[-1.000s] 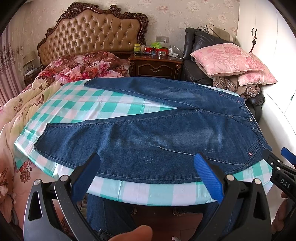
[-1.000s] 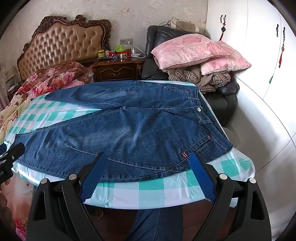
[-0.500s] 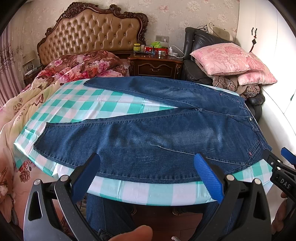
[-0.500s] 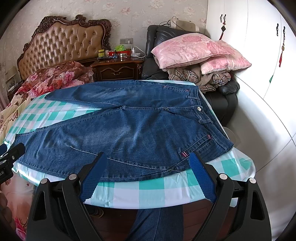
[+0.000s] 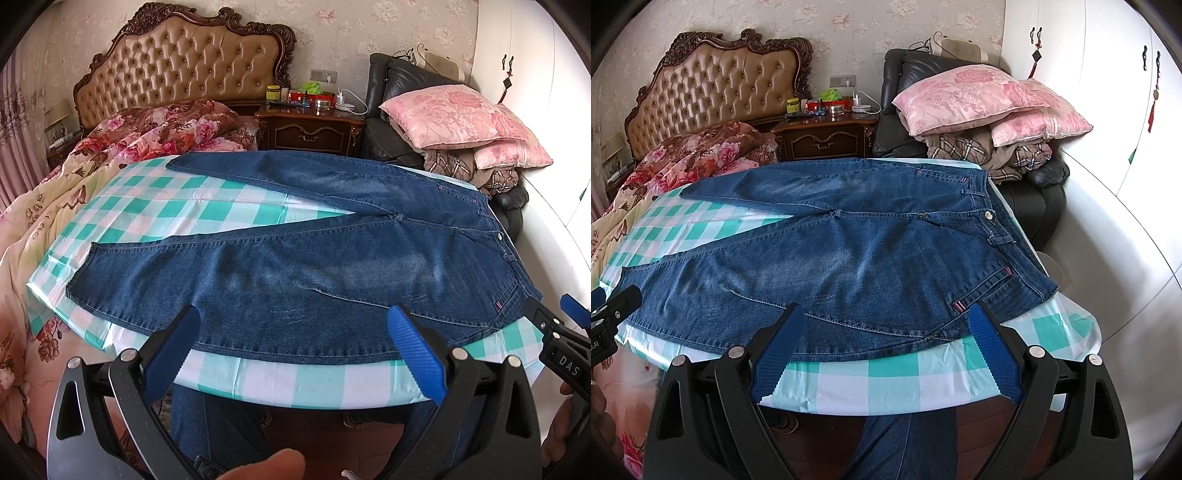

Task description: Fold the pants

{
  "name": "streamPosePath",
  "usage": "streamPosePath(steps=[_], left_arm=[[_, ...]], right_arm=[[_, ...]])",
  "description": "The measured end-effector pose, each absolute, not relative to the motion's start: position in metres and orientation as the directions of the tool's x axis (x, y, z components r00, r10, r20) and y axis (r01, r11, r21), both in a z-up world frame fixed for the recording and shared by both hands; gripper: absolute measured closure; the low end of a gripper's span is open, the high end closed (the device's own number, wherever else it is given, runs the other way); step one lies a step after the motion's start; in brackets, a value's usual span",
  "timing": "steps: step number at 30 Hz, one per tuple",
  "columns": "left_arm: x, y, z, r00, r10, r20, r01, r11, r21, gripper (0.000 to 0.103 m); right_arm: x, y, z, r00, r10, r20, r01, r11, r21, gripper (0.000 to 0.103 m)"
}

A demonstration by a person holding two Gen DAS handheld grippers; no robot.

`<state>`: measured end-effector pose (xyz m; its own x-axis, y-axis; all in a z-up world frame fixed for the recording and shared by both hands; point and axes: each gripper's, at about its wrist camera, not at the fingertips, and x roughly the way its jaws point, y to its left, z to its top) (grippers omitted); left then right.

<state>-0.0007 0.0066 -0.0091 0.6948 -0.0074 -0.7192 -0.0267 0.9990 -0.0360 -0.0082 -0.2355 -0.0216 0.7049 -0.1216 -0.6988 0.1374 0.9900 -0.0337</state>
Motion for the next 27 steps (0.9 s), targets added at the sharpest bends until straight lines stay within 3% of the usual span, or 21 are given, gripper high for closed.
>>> streamPosePath(steps=[27], left_arm=[[0.001,0.002,-0.021,0.683,-0.016,-0.73,-0.029,0.998,-0.049,0.002]], right_arm=[[-0.006,-0.239,-0.033,0.68,-0.117,-0.724,0.147,0.989,-0.021,0.016]])
